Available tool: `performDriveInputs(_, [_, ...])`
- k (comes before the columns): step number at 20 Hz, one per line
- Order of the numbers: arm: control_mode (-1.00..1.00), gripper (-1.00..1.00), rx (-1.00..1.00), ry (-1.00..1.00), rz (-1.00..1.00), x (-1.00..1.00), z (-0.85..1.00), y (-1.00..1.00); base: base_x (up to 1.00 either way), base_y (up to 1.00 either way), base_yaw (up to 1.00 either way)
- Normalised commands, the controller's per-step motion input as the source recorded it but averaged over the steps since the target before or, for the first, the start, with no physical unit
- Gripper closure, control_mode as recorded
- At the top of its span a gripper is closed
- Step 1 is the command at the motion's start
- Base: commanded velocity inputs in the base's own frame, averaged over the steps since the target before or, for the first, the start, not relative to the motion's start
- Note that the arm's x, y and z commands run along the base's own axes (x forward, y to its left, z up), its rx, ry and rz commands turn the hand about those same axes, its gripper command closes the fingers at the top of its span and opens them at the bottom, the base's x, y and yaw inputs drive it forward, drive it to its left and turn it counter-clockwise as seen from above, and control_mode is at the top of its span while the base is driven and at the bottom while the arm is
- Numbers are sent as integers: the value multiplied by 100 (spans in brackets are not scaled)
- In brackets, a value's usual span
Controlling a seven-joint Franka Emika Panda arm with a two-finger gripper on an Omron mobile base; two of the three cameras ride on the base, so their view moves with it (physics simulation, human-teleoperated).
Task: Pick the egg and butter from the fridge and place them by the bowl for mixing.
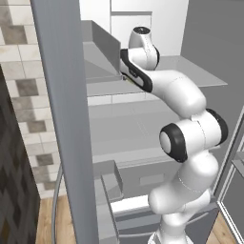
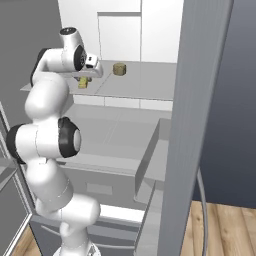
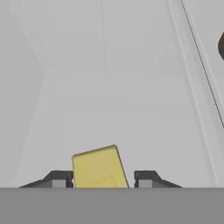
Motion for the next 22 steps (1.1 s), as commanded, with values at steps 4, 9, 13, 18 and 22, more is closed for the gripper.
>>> performDriveInputs(4, [-100,100,-1,13,0,-39,-54,-17,0,0,0])
performDriveInputs(9, [-100,100,0,9,0,-54,-46,-19,0,0,0])
performDriveInputs(13, [-100,100,0,-1,0,-71,-24,-13,0,0,0])
performDriveInputs(18, [-100,100,0,-10,-1,-70,-7,-8,0,0,0])
performDriveInputs(22, [-100,100,1,-13,0,-67,0,-14,0,0,0])
